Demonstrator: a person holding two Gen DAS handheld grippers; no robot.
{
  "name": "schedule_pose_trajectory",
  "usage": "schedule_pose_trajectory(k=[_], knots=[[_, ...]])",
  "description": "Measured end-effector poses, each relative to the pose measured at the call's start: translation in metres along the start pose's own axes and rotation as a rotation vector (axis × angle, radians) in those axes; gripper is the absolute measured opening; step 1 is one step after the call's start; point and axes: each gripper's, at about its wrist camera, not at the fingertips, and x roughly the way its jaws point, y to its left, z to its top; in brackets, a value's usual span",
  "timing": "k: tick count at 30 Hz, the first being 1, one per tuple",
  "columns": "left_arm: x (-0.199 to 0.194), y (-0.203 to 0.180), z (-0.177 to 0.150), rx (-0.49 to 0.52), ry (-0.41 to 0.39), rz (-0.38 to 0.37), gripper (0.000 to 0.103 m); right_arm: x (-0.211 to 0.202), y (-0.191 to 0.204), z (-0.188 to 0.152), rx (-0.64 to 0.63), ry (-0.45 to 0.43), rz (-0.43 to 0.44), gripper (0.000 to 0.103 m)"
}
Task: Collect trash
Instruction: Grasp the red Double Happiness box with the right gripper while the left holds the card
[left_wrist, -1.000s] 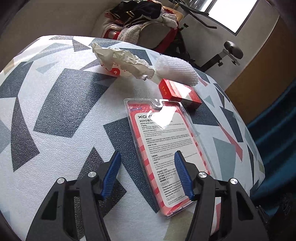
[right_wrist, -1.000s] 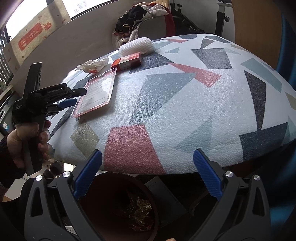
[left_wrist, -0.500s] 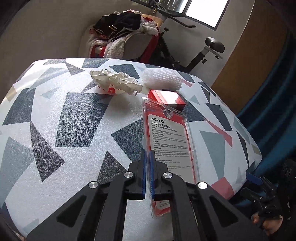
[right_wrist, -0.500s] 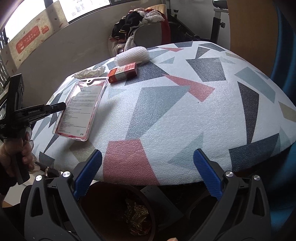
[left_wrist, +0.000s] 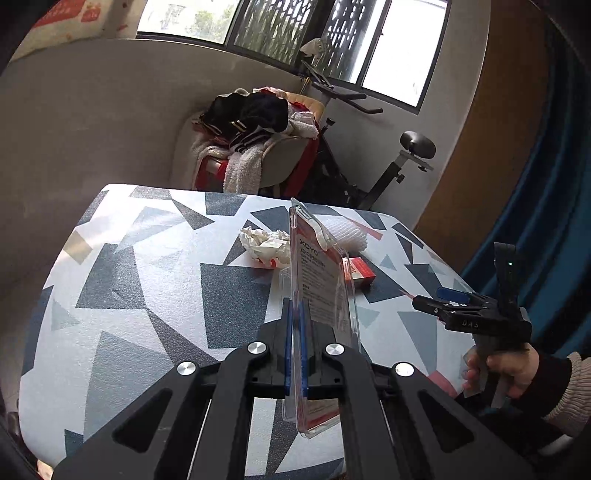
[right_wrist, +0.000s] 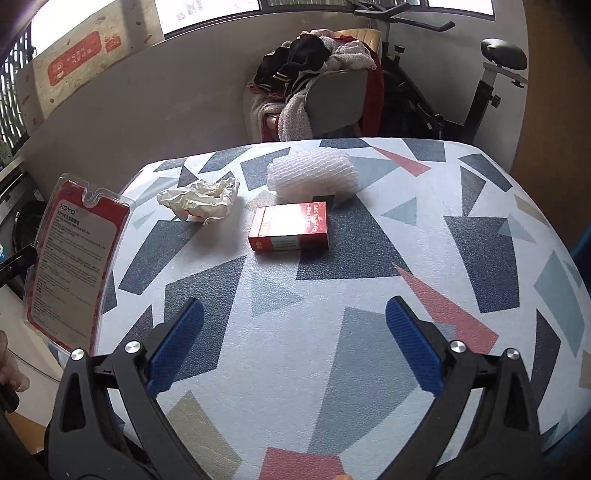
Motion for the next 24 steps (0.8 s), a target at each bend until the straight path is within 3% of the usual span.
schedule_pose_trajectory(k=[8,12,16,18,24], knots=[[-0.007,0.027,0.002,-0.018,-0.015,0.044,0.004,0.093,0.024,0.046,-0.039,0.078,-0.122,0.097],[-0.004,0.035,0.002,-0.039,-0.014,0.036,0.004,0.127,0.021,0.058,0.002,0.137,-0.118,0.097],[0.002,0.034,0.001,-0.047,-0.013,0.018,0.004,0.152,0.025,0.059,-0.041,0.237,-0.140,0.097],[0.006,0.031,-0.002,-0.048,-0.005,0.009,0.004,0.153,0.021,0.057,-0.013,0.263,-0.114,0.087],[0.007,0.017,-0.009,-0.027,0.006,-0.007,0.004,0.102,0.024,0.049,-0.018,0.131,-0.015,0.087]])
